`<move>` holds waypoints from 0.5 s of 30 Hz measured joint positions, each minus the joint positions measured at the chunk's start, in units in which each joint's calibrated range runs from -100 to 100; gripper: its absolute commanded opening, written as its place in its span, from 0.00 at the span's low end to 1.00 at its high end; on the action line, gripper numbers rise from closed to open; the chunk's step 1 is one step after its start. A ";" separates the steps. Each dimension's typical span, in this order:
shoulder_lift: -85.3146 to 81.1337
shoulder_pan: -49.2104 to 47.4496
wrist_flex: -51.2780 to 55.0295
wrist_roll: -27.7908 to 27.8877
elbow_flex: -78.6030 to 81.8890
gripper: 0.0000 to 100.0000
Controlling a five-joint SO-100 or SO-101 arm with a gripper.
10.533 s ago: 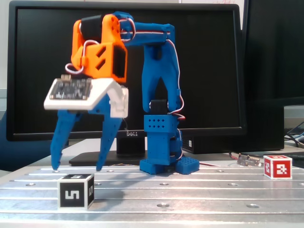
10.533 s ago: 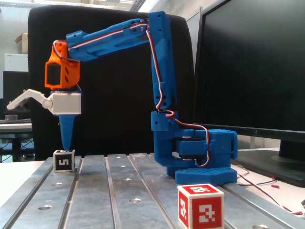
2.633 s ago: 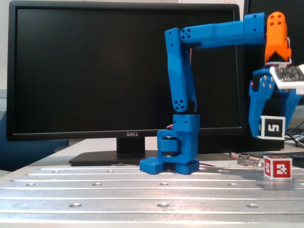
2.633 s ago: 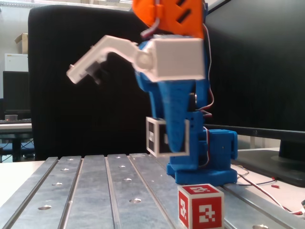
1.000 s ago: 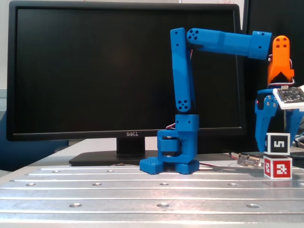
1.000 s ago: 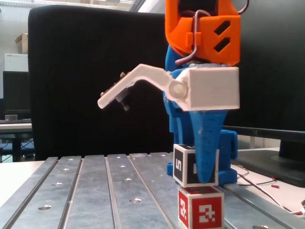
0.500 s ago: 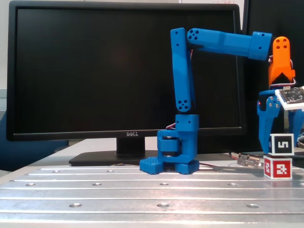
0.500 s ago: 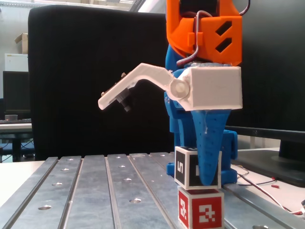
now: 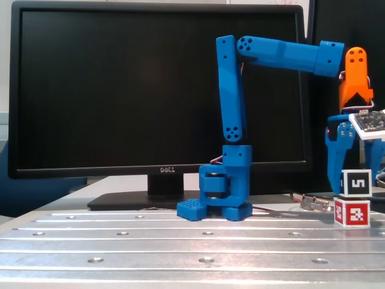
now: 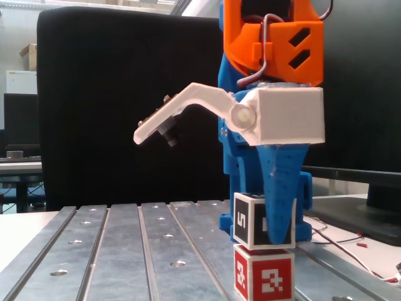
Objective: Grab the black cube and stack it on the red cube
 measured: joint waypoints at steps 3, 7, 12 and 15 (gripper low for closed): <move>0.00 -0.52 0.09 0.00 0.91 0.19; 0.00 -0.67 0.09 0.00 1.18 0.19; 0.00 -0.37 0.09 0.00 1.54 0.19; 0.00 -0.37 0.09 0.00 1.54 0.19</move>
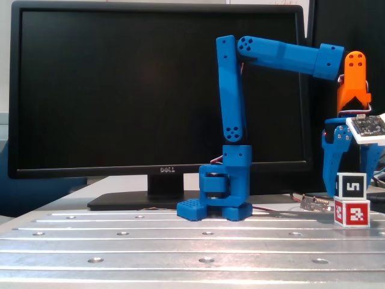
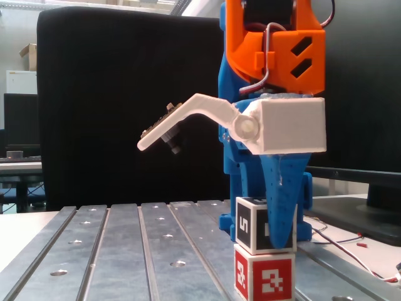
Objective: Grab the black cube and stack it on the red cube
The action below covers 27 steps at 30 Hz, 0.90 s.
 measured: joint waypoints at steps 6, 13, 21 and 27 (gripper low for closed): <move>0.00 0.00 -1.55 0.00 0.00 0.19; 0.00 0.07 -1.98 0.00 0.00 0.19; 0.00 0.07 -1.89 0.00 0.00 0.19; 0.00 0.07 -1.89 0.00 0.00 0.19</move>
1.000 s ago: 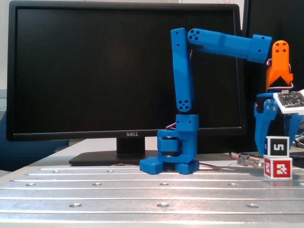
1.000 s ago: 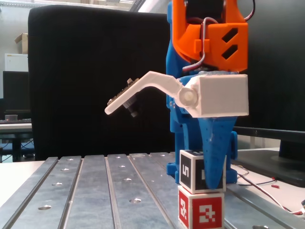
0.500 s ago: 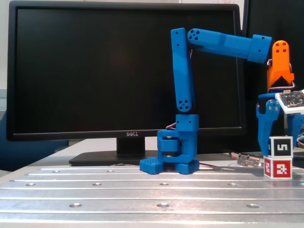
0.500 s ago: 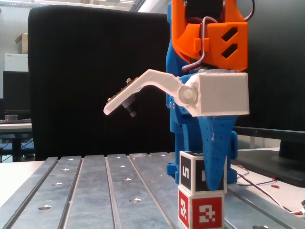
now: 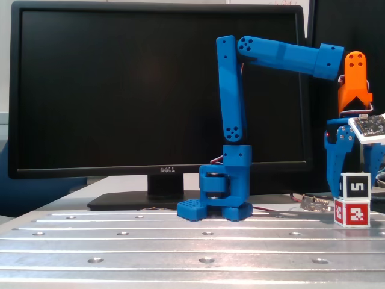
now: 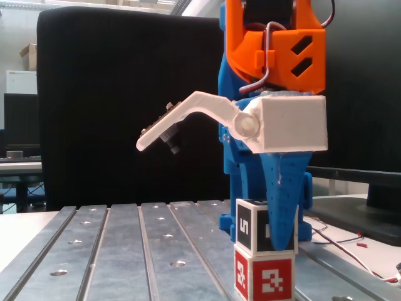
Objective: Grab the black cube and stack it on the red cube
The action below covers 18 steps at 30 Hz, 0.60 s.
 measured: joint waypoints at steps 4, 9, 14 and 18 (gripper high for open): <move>0.00 0.00 0.26 0.00 0.00 0.19; 0.00 0.00 0.26 0.00 0.18 0.20; 0.00 0.00 0.26 0.00 0.18 0.21; 0.00 0.00 0.26 0.00 0.18 0.29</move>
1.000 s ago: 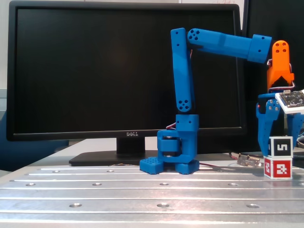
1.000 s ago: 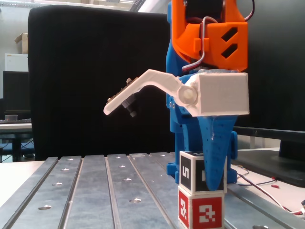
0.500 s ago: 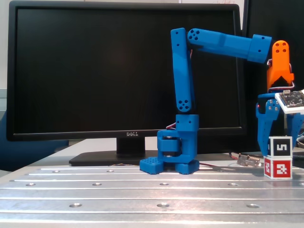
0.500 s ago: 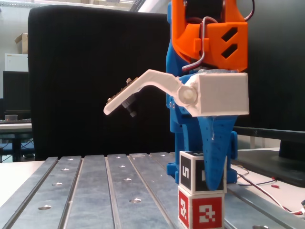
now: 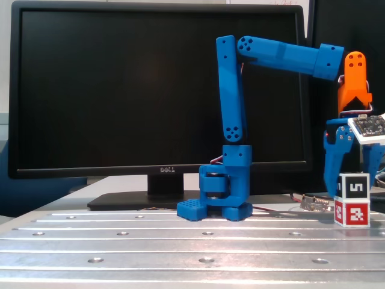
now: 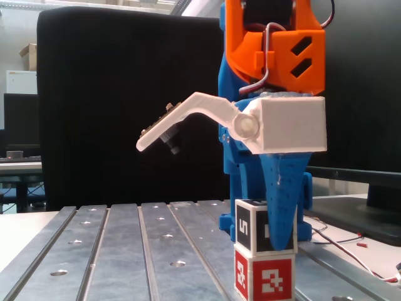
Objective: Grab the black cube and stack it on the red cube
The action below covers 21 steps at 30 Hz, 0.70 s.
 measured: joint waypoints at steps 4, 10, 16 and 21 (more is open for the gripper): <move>0.00 0.00 0.00 0.00 0.00 0.34; 0.00 0.00 0.00 0.00 0.00 0.36; 0.00 0.00 0.00 0.00 0.00 0.36; -2.37 0.00 0.00 0.00 0.00 0.36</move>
